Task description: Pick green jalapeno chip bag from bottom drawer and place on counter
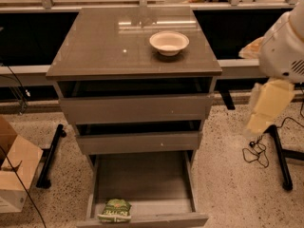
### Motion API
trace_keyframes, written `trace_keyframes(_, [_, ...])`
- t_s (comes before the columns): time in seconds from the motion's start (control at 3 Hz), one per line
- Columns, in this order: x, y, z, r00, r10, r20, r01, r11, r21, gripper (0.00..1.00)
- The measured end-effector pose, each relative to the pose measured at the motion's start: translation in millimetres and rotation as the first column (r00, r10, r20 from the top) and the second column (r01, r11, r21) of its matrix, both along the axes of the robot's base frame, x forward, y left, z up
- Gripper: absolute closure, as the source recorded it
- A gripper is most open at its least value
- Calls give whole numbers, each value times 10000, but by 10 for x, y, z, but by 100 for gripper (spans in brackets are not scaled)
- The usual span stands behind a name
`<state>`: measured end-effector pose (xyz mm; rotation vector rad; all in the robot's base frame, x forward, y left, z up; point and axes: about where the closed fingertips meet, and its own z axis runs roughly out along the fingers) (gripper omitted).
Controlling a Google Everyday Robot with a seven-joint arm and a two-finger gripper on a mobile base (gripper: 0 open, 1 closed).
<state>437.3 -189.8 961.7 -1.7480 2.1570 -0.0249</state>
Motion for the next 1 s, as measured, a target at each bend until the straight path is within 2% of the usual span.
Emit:
trace_keyframes(0.33, [12, 252, -360, 9995, 320, -18, -317, 9951, 934, 0])
trace_keyframes(0.67, [93, 495, -761, 9988, 485, -26, -468, 9753, 2160, 0])
trace_keyframes(1.0, [317, 726, -1129, 9923, 1202, -289, -1020, 9284, 3573, 0])
